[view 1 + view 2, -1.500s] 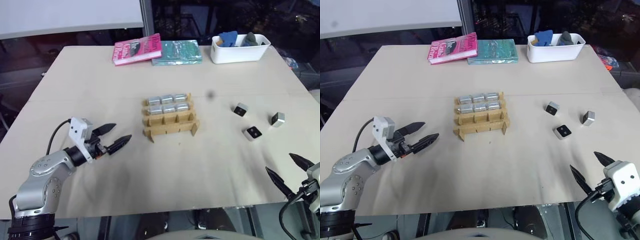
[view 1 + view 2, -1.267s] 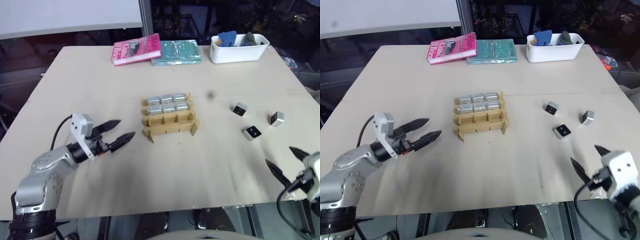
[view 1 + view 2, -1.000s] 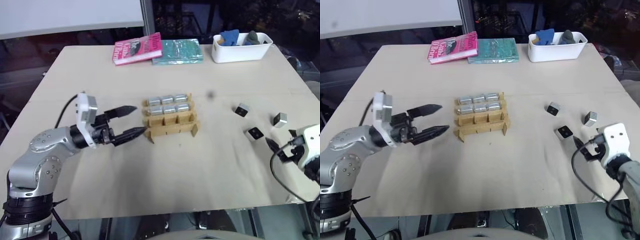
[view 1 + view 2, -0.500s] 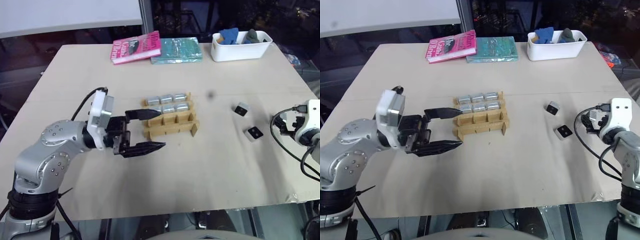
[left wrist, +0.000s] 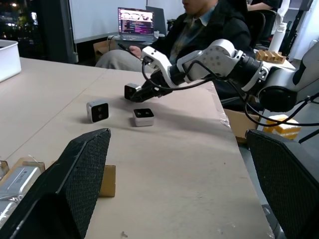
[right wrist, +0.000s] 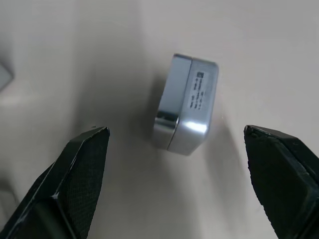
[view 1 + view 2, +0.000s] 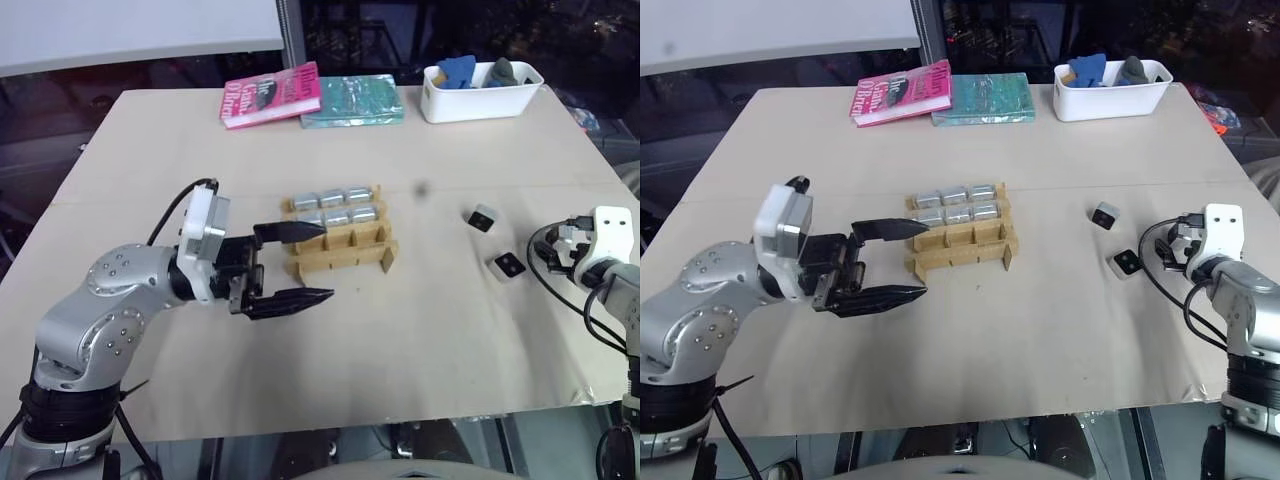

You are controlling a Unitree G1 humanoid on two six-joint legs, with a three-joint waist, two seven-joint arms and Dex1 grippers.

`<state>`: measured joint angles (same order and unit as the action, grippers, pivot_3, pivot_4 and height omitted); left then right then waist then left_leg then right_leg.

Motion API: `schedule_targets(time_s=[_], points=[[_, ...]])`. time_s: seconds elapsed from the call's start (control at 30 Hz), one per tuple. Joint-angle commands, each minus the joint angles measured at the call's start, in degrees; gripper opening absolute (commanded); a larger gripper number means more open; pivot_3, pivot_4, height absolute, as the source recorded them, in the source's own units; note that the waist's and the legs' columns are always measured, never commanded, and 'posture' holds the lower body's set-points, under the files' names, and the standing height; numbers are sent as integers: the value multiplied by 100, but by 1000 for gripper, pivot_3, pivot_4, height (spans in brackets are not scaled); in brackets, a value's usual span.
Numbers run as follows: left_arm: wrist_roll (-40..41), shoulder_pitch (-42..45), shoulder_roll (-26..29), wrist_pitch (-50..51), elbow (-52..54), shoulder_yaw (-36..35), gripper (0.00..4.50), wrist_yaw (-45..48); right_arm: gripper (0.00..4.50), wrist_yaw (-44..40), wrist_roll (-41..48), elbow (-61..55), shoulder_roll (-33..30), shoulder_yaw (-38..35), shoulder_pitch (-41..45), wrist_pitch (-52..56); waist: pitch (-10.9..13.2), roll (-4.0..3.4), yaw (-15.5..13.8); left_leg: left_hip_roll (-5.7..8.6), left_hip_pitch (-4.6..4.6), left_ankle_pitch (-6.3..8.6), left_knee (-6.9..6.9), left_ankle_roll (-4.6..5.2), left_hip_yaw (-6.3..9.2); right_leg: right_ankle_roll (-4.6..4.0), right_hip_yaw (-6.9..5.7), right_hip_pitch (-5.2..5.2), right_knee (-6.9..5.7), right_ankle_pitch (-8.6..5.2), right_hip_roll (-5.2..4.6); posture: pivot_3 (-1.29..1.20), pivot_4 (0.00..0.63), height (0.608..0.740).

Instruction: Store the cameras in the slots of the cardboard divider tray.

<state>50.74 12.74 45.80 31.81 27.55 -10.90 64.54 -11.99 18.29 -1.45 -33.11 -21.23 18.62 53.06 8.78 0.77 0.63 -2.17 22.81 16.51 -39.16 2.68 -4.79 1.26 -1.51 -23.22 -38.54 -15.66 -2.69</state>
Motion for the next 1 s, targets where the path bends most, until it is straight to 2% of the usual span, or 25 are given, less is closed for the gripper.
schedule_targets(time_s=[0.03,0.1,0.17,0.2,0.33,0.43,0.6,0.73,0.87,1.0], points=[[51,-12,14,-109,180,-149,4500,-20,2563,12,-76,18,-54,-76,140,-256,0,0,0,0,0,0,0,0,0,0,0,0,-1,0,0,0,150,740],[30,-14,18,-124,159,-147,4500,-16,1585,20,-110,75,-51,-59,173,-350,0,0,-3,-1,0,0,0,0,1,0,-1,0,0,0,1,0,150,740],[10,-14,13,-140,147,-137,4500,-16,870,12,-122,109,-58,-41,200,-401,0,0,-2,-1,0,0,0,0,0,0,-1,0,0,0,0,0,150,740],[1,-2,6,-145,138,-125,4500,-22,756,4,-128,120,-61,-30,208,-416,0,0,-2,-1,0,0,0,0,-1,0,0,0,0,0,0,0,150,740],[-40,73,-63,-140,64,-71,4500,-143,755,-88,-173,-185,-188,4,51,-425,0,0,-3,-1,0,0,0,0,0,0,0,-1,-1,0,1,0,150,740],[-156,266,-287,-23,4,72,4500,-708,755,-534,206,-976,-304,-179,-219,-403,2,-4,-37,-1,2,0,0,0,2,1,-2,-1,0,0,-1,0,150,740],[-16,743,-641,247,-123,414,4500,-934,755,-1802,2312,-3372,-328,-582,-846,60,4,-6,-31,-5,3,0,-1,0,8,3,-3,0,-2,0,2,0,150,740],[111,1260,-933,416,-425,709,4500,-798,755,-1884,3493,-4438,-185,-78,-711,119,3,-1,-5,-5,1,0,-6,0,10,3,-3,2,-5,0,2,0,150,740],[216,1706,-1122,607,-710,864,4500,-657,755,-2059,3675,-4653,-239,453,-418,-205,4,1,-6,0,-3,0,-15,0,14,4,-5,8,-8,0,3,0,150,740],[337,2023,-1185,788,-931,898,4500,-503,755,-2249,3415,-4649,-523,767,-264,-505,6,5,-30,2,1,0,-16,1,17,4,-8,7,-4,0,3,0,150,740]])
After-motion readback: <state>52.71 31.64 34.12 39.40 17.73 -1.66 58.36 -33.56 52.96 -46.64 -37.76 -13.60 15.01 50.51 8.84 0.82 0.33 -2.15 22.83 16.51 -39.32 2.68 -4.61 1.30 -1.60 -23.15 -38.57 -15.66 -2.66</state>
